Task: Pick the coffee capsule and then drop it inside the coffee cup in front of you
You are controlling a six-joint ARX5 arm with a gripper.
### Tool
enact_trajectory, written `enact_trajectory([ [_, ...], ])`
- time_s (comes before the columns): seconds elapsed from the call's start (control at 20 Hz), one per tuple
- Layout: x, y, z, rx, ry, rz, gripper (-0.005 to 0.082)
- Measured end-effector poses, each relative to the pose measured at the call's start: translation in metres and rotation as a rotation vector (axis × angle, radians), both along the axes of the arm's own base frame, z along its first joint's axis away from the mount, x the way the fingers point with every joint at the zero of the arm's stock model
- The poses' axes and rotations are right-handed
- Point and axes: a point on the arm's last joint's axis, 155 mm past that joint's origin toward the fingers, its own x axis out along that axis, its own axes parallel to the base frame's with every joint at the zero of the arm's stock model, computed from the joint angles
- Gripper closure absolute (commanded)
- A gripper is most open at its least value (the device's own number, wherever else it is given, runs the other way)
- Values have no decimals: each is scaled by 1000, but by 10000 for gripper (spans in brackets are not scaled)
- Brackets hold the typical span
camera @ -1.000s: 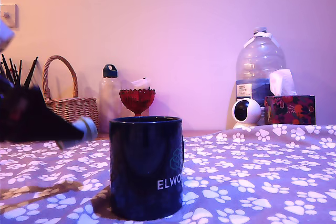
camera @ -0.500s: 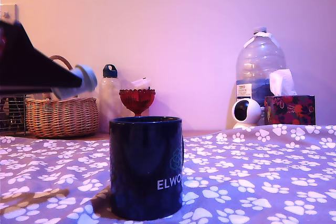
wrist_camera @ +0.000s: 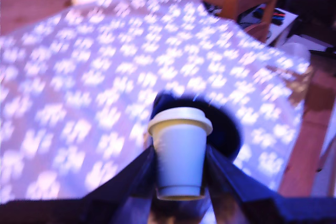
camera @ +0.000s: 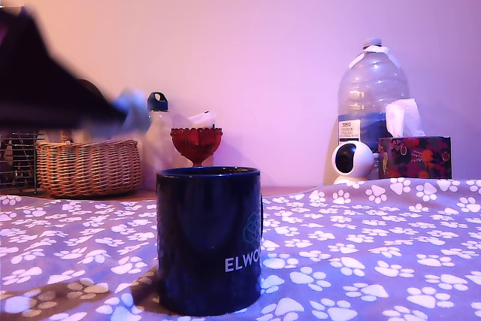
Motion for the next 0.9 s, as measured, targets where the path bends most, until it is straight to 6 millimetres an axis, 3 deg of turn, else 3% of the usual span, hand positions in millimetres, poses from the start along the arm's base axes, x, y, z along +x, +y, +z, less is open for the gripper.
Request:
enact_trajectory([
  [0.2,-1,-11,30,15,6,-32,589],
  [0.5,-2,-25,14,139,113,-61,589],
  [0.75,5,-40,18,212,153,-79,589],
  [0.9,8,-47,10,261,194,-86,588],
])
